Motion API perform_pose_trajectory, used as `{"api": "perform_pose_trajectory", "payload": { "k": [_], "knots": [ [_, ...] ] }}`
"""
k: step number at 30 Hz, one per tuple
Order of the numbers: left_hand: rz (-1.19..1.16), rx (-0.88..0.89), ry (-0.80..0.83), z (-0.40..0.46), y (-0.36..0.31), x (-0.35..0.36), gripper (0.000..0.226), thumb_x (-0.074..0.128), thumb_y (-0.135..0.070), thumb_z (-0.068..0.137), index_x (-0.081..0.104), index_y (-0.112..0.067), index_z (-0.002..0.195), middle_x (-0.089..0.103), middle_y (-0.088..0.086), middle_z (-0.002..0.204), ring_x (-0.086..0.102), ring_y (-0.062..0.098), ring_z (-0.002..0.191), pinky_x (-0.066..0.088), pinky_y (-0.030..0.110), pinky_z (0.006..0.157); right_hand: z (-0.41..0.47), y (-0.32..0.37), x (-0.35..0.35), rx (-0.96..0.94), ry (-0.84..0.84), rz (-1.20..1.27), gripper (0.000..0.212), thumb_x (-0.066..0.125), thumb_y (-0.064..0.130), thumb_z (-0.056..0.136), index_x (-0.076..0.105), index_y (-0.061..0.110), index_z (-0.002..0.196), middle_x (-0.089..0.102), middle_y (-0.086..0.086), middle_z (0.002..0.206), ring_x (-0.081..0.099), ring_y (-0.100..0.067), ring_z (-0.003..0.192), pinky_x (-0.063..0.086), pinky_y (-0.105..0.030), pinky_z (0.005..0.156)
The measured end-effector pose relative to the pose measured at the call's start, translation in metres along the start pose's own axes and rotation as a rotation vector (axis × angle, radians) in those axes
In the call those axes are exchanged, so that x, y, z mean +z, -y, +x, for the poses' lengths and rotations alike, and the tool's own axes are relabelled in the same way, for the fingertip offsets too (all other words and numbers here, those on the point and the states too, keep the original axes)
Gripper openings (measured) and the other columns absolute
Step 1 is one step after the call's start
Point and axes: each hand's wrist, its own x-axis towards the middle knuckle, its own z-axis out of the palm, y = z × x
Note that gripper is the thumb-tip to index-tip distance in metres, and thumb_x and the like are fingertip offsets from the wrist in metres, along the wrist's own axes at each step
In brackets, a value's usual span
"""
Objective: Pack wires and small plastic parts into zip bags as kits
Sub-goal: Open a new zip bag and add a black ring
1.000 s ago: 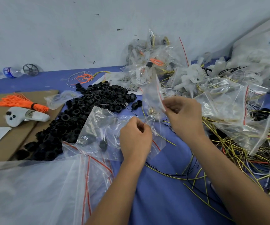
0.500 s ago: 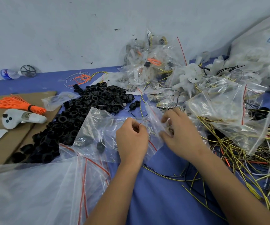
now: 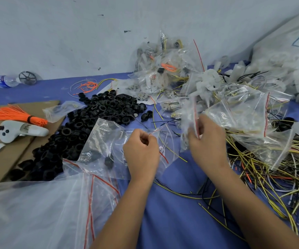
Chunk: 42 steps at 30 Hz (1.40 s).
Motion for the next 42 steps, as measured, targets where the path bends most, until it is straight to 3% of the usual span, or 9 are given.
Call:
{"api": "perform_pose_trajectory", "payload": {
  "k": [4,8,15,19,22,30,34,39,42],
  "knots": [
    [-0.027,0.004,0.013,0.0,0.0,-0.001,0.019,0.064,-0.012,0.088,0.057,-0.013,0.07,0.058,-0.006,0.059,0.051,0.003,0.054,0.04,0.013,0.053,0.003,0.01,-0.003,0.219,-0.035,0.613,0.035,0.057,0.0,0.092,0.057,0.028,0.112,0.068,0.002,0.087,0.063,-0.011,0.07,0.056,-0.033,0.058],
    [-0.09,0.025,0.021,-0.002,-0.004,-0.001,0.02,0.063,-0.01,0.088,0.056,-0.015,0.07,0.059,-0.012,0.059,0.051,0.003,0.053,0.039,0.011,0.053,0.002,0.015,0.002,0.293,0.193,0.897,0.058,0.044,-0.018,0.091,0.065,0.031,0.112,0.072,-0.001,0.088,0.065,-0.021,0.067,0.053,-0.032,0.048],
    [-0.182,0.226,0.0,-0.007,-0.012,-0.005,0.022,0.061,-0.012,0.093,0.053,-0.021,0.074,0.056,-0.012,0.063,0.051,0.005,0.057,0.04,0.013,0.057,-0.007,0.017,0.006,0.272,0.528,0.665,0.053,0.041,-0.024,0.078,0.076,0.013,0.065,0.062,-0.001,0.053,0.056,-0.014,0.044,0.05,-0.026,0.043],
    [-0.113,0.428,-0.022,-0.008,-0.015,-0.007,0.017,0.061,-0.013,0.093,0.054,-0.02,0.08,0.054,-0.015,0.067,0.053,0.006,0.062,0.039,0.015,0.06,-0.006,0.016,0.002,0.245,0.624,0.546,0.045,0.043,-0.021,0.083,0.075,0.009,0.074,0.065,0.004,0.052,0.059,-0.011,0.042,0.048,-0.021,0.043],
    [-0.08,0.545,-0.035,-0.01,-0.014,-0.006,0.012,0.061,-0.013,0.095,0.057,-0.013,0.084,0.059,-0.01,0.073,0.057,0.011,0.067,0.045,0.026,0.062,-0.004,0.015,0.002,0.135,0.66,0.385,0.03,0.048,-0.008,0.078,0.071,0.009,0.071,0.065,-0.02,0.065,0.063,-0.028,0.056,0.054,-0.043,0.055],
    [-0.21,0.372,-0.148,-0.005,-0.013,-0.009,0.018,0.059,-0.019,0.1,0.053,-0.019,0.083,0.055,-0.012,0.068,0.053,0.008,0.062,0.039,0.015,0.059,-0.003,0.022,-0.006,-0.199,0.788,0.158,0.048,0.05,-0.019,0.074,0.067,0.025,0.064,0.062,0.0,0.088,0.062,-0.017,0.08,0.047,-0.03,0.071],
    [-0.127,0.537,-0.05,-0.011,-0.017,-0.01,0.015,0.06,-0.018,0.1,0.055,-0.02,0.086,0.053,-0.018,0.072,0.05,0.003,0.064,0.039,0.019,0.062,-0.004,0.021,0.001,-0.262,0.735,-0.025,0.022,0.06,-0.008,0.08,0.075,0.007,0.078,0.064,-0.004,0.091,0.063,-0.021,0.083,0.05,-0.039,0.077],
    [-0.037,0.727,0.054,-0.024,-0.021,-0.005,0.016,0.059,-0.023,0.098,0.058,-0.013,0.086,0.058,-0.008,0.075,0.05,0.011,0.067,0.037,0.018,0.064,-0.007,0.019,0.006,0.101,0.588,0.234,0.02,0.054,-0.004,0.085,0.063,-0.001,0.067,0.061,-0.003,0.062,0.054,-0.013,0.058,0.043,-0.029,0.057],
    [-0.019,0.706,0.044,-0.023,-0.019,-0.005,0.013,0.061,-0.02,0.096,0.057,-0.013,0.086,0.056,-0.007,0.074,0.048,0.011,0.066,0.035,0.015,0.063,-0.007,0.019,0.007,0.436,0.548,0.703,0.015,0.052,-0.009,0.092,0.063,-0.018,0.09,0.063,-0.025,0.082,0.059,-0.028,0.076,0.047,-0.04,0.067]
  ]
}}
